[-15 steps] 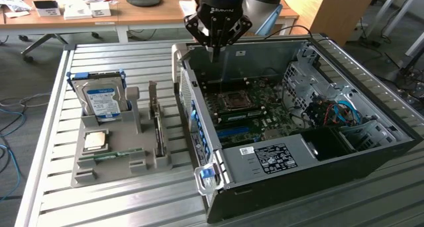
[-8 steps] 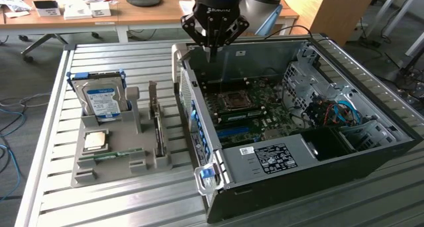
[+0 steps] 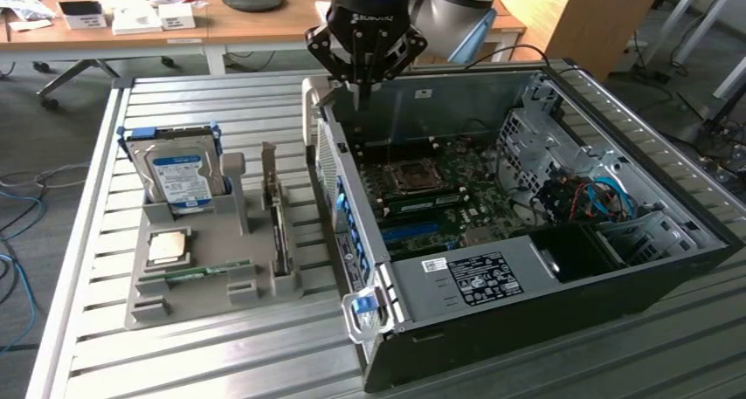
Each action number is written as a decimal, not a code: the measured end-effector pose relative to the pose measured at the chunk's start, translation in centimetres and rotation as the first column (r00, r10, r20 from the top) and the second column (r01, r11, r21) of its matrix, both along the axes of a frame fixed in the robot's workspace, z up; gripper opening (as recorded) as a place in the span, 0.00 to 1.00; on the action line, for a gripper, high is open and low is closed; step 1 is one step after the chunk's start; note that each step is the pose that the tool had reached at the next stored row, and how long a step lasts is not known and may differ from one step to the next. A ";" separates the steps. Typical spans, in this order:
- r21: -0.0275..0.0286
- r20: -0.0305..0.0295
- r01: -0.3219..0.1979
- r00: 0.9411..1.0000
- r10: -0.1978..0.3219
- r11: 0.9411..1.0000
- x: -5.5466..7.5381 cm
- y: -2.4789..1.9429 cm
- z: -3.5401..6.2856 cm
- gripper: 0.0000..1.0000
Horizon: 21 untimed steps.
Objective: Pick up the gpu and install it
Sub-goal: 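Reach for the gpu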
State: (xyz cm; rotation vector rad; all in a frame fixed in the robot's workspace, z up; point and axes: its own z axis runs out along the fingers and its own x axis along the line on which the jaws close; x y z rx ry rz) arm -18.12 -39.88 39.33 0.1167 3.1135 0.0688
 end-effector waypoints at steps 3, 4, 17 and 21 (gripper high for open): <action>0.000 0.000 0.000 1.000 0.000 1.000 -0.6 0.00 0.00 0.11; 0.000 0.000 0.000 1.000 0.000 1.000 -0.9 0.00 0.00 0.11; 0.000 0.000 0.000 1.000 0.000 1.000 -3.9 0.00 0.00 0.11; 0.000 0.000 0.000 1.000 0.000 1.000 -4.7 0.00 -0.01 0.11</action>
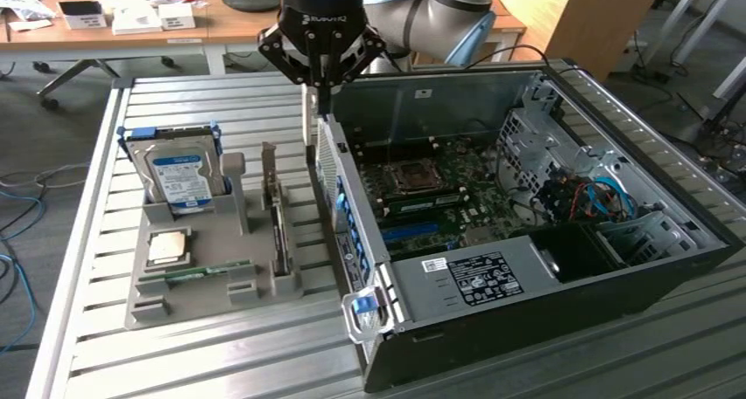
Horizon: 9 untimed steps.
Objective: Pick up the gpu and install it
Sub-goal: 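Reach for the gpu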
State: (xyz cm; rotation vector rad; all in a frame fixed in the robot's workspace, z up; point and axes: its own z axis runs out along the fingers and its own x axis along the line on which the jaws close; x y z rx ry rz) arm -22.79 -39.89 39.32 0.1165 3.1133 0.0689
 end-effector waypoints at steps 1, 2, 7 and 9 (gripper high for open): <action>0.000 0.000 0.000 1.000 0.000 1.000 -0.2 0.00 0.00 0.11; 0.000 0.000 0.000 1.000 0.000 1.000 -0.4 0.00 0.00 0.11; 0.000 0.000 0.000 1.000 0.000 1.000 -1.1 0.00 0.00 0.11; 0.000 0.000 0.000 1.000 0.000 1.000 -1.1 0.00 0.00 0.11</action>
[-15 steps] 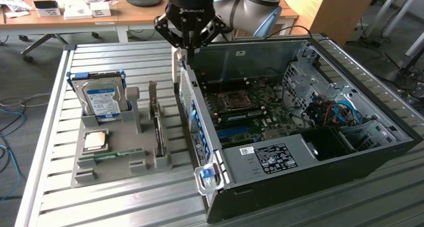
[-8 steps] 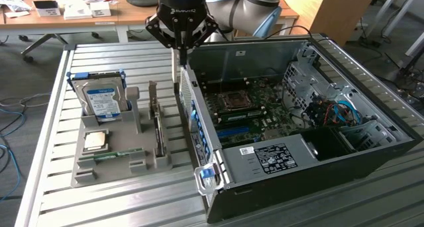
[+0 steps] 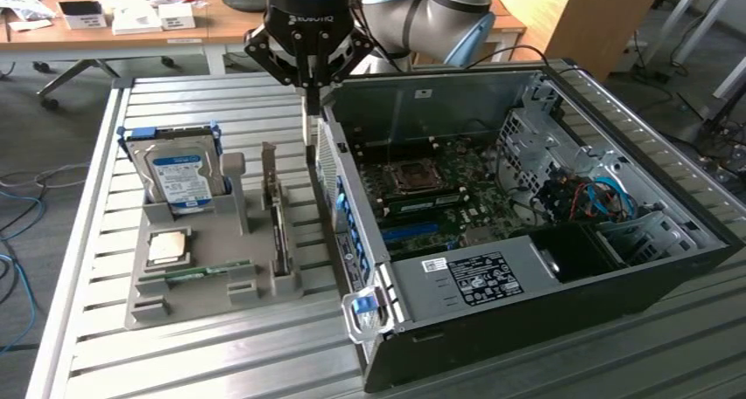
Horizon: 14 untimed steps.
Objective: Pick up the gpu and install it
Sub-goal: 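Reach for the gpu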
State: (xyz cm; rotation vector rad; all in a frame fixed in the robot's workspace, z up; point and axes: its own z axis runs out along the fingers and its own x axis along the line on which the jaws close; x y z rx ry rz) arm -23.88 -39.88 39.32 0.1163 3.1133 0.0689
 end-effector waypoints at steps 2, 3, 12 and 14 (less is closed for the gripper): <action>0.000 0.000 0.000 1.000 0.000 1.000 0.0 0.00 0.00 0.11; 0.000 0.000 0.000 1.000 0.000 1.000 0.0 0.00 0.00 0.11; 0.000 0.000 0.000 1.000 0.000 1.000 -0.6 0.00 0.00 0.11; 0.000 0.000 0.000 1.000 0.000 1.000 -0.9 0.00 0.00 0.11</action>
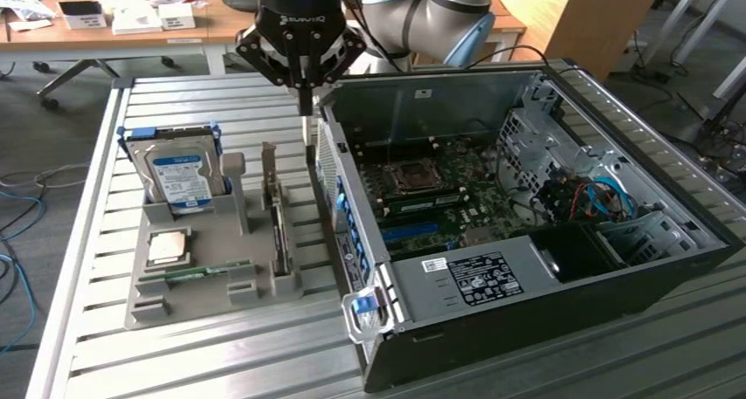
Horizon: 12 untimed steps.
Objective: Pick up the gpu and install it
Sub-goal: 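Reach for the gpu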
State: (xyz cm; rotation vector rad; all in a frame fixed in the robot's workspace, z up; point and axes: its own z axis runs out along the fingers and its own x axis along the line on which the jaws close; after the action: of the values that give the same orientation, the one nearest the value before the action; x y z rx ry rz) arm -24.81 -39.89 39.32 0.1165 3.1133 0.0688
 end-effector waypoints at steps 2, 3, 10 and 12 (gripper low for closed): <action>0.000 0.000 0.000 1.000 0.000 1.000 -0.4 0.00 -0.01 0.11; 0.000 0.000 0.000 1.000 0.000 1.000 -0.7 0.00 -0.01 0.11; 0.000 0.000 0.000 1.000 0.000 1.000 -2.1 0.00 -0.04 0.11; 0.000 0.000 0.000 1.000 0.000 1.000 -2.5 0.00 -0.05 0.11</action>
State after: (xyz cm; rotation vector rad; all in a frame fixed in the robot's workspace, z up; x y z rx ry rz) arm -27.29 -39.89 39.27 0.1165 3.1133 0.0688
